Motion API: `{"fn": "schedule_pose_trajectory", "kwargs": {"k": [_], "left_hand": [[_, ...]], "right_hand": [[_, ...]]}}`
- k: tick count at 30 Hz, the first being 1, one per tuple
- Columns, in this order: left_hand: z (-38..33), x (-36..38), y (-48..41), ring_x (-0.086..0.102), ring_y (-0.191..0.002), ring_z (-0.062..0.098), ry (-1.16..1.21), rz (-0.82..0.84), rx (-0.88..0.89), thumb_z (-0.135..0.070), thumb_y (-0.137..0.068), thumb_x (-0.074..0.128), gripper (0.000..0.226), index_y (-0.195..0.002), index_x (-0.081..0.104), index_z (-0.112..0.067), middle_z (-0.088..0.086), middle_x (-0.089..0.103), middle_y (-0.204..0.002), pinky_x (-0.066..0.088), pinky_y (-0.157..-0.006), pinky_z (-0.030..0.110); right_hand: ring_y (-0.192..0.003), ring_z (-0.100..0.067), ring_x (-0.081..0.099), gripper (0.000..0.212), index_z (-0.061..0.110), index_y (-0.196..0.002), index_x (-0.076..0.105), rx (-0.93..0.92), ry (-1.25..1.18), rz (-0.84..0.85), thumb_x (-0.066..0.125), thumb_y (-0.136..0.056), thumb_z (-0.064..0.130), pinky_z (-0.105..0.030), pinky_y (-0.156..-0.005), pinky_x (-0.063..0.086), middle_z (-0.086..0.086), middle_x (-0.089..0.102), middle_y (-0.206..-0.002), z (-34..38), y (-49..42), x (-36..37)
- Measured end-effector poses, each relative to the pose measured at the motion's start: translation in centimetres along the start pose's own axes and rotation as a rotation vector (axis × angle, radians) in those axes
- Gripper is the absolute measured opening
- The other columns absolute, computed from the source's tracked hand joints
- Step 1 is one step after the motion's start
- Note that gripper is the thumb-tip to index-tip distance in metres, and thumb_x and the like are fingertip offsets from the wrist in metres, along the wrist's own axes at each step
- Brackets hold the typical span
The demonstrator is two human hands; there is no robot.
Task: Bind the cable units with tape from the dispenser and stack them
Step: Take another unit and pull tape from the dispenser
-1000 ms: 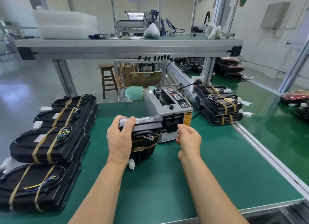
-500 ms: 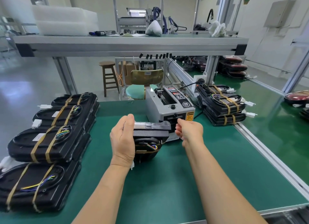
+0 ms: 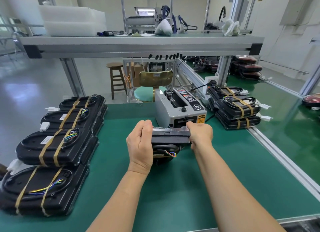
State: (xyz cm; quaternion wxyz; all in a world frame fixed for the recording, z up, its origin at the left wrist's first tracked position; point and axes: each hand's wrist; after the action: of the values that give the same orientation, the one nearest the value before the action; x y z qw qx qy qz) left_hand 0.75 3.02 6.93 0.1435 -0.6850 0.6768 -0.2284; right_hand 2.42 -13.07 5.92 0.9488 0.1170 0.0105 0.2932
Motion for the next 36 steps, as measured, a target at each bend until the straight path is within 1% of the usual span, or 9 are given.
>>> {"fn": "schedule_pose_trajectory", "kwargs": {"k": [3, 6, 10, 16, 19, 22, 26, 31, 36], "left_hand": [[0.2, 0.0, -0.1, 0.037, -0.071, 0.036, -0.018, 0.011, 0.003, -0.032, -0.091, 0.044, 0.042, -0.072, 0.042, 0.005, 0.022, 0.041, -0.072, 0.031, -0.064, 0.036], [0.3, -0.2, -0.5, 0.050, -0.074, 0.022, -0.076, 0.011, 0.026, -0.025, -0.094, 0.041, 0.029, -0.076, 0.053, -0.006, 0.008, 0.058, -0.077, 0.040, -0.069, 0.025], [0.1, 0.3, -0.7, 0.045, -0.067, 0.005, -0.127, 0.001, 0.032, -0.022, -0.095, 0.040, 0.027, -0.076, 0.053, -0.007, 0.001, 0.054, -0.074, 0.037, -0.063, 0.014], [0.0, 0.8, -0.7, 0.041, -0.062, 0.011, -0.204, -0.056, 0.007, -0.034, -0.091, 0.048, 0.031, -0.074, 0.051, -0.008, 0.009, 0.052, -0.068, 0.035, -0.060, 0.017], [-0.3, 0.9, -0.6, 0.046, -0.063, 0.011, -0.268, -0.055, 0.030, -0.039, -0.088, 0.059, 0.032, -0.075, 0.051, -0.011, -0.002, 0.053, -0.067, 0.039, -0.062, 0.018], [-0.5, 0.8, -0.5, 0.047, -0.063, 0.013, -0.280, -0.051, 0.028, -0.028, -0.091, 0.067, 0.028, -0.076, 0.051, -0.011, -0.004, 0.052, -0.067, 0.042, -0.063, 0.025], [-0.6, 0.7, -0.7, 0.047, -0.066, 0.016, -0.261, -0.064, -0.008, -0.022, -0.093, 0.064, 0.024, -0.078, 0.051, -0.008, -0.001, 0.052, -0.071, 0.042, -0.067, 0.030], [-0.6, 0.8, -0.5, 0.048, -0.071, 0.020, -0.229, -0.088, 0.006, -0.019, -0.095, 0.061, 0.023, -0.080, 0.051, -0.005, 0.004, 0.052, -0.074, 0.040, -0.068, 0.028], [-0.4, 0.9, -0.3, 0.047, -0.066, 0.014, -0.205, -0.053, 0.013, -0.017, -0.096, 0.060, 0.023, -0.075, 0.053, -0.011, -0.007, 0.051, -0.067, 0.042, -0.067, 0.031]], "right_hand": [[-0.025, -0.003, 0.034, 0.026, 0.014, -0.058, 0.051, 0.010, -0.061, 0.041, 0.059, -0.081, 0.005, -0.011, -0.031, 0.029, 0.012, 0.042, -0.032, -0.2, 0.3, -0.5], [-0.036, -0.005, 0.040, 0.024, 0.010, -0.060, 0.055, 0.019, -0.235, 0.058, 0.058, -0.082, 0.002, -0.015, -0.036, 0.034, 0.003, 0.050, -0.047, 0.4, 1.2, -1.8], [-0.043, -0.006, 0.030, 0.030, 0.019, -0.056, 0.054, -0.113, -0.406, 0.127, 0.063, -0.082, 0.006, -0.015, -0.036, 0.023, 0.006, 0.042, -0.051, 1.7, 5.9, -3.8], [-0.034, -0.006, 0.030, 0.023, 0.016, -0.068, 0.070, -0.073, -0.448, 0.417, 0.067, -0.089, 0.009, -0.015, -0.033, 0.021, 0.004, 0.054, -0.055, 1.7, 11.6, -3.5], [-0.031, -0.008, 0.029, 0.013, 0.008, -0.081, 0.072, -0.061, -0.426, 0.453, 0.065, -0.091, 0.013, -0.014, -0.033, 0.021, 0.000, 0.052, -0.053, 1.3, 11.8, -3.6], [-0.030, -0.008, 0.028, 0.016, 0.010, -0.083, 0.075, -0.036, -0.449, 0.489, 0.063, -0.093, 0.012, -0.014, -0.033, 0.021, -0.003, 0.050, -0.052, 0.9, 12.2, -3.4], [-0.029, -0.007, 0.028, 0.016, 0.009, -0.087, 0.075, 0.052, -0.515, 0.496, 0.061, -0.094, 0.012, -0.014, -0.032, 0.021, -0.002, 0.051, -0.051, 0.7, 12.5, -3.4], [-0.028, -0.004, 0.027, 0.020, 0.014, -0.076, 0.079, 0.250, -0.677, 0.548, 0.064, -0.089, 0.013, -0.014, -0.029, 0.019, 0.000, 0.050, -0.049, 0.3, 12.7, -3.3], [-0.029, -0.005, 0.027, 0.014, 0.006, -0.096, 0.075, 0.270, -0.623, 0.556, 0.064, -0.090, 0.012, -0.014, -0.029, 0.020, 0.000, 0.049, -0.049, 0.2, 12.3, -3.6]]}}
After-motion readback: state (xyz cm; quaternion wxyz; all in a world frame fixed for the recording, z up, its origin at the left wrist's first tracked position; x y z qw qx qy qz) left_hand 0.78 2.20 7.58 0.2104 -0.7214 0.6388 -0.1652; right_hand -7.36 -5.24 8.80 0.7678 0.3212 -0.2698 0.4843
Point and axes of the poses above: each hand's wrist, its own y-axis away from the middle knuckle, its own x-axis out of the palm, z = x × y
